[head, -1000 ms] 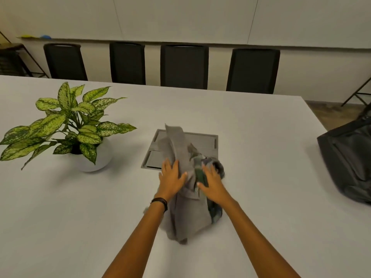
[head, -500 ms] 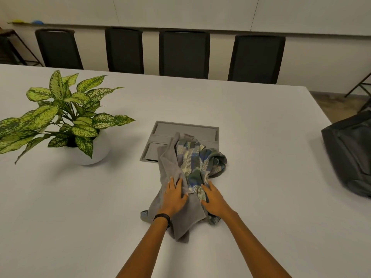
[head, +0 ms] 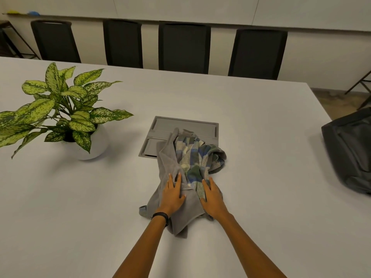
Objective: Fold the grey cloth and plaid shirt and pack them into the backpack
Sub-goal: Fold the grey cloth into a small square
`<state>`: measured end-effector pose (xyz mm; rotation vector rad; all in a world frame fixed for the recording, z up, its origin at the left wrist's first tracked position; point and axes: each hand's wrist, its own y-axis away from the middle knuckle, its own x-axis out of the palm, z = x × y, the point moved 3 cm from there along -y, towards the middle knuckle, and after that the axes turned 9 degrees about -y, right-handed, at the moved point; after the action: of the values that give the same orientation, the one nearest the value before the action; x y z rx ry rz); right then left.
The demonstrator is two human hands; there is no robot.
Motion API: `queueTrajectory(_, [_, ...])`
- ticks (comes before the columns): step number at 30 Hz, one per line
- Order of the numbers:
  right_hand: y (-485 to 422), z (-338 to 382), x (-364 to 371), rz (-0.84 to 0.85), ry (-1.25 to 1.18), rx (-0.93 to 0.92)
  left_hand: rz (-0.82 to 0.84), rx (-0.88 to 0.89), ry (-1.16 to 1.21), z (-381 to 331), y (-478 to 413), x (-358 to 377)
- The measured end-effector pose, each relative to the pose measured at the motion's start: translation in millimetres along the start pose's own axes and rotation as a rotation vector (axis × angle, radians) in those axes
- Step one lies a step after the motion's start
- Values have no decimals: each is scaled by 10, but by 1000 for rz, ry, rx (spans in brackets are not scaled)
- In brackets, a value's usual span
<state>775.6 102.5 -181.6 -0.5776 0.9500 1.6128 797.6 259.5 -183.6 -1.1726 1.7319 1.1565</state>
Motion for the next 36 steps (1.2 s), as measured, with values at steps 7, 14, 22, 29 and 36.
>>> queueTrajectory(7, [162,150,22,-272,-113,4,-33,13,-4,48,43,52])
queueTrajectory(14, [224,152,156,-205,-240,-99,-275,166,-308,34,86,26])
queueTrajectory(22, [220,83,347,4,-290,95,-355,167,-396,29,49,23])
queueTrajectory(29, [206,205,231,-142,-351,67,-399,204,-293,48,-57,-26])
queueTrajectory(36, [225,235,166,-176,-468,97,-415,328,-538,4,-108,-82])
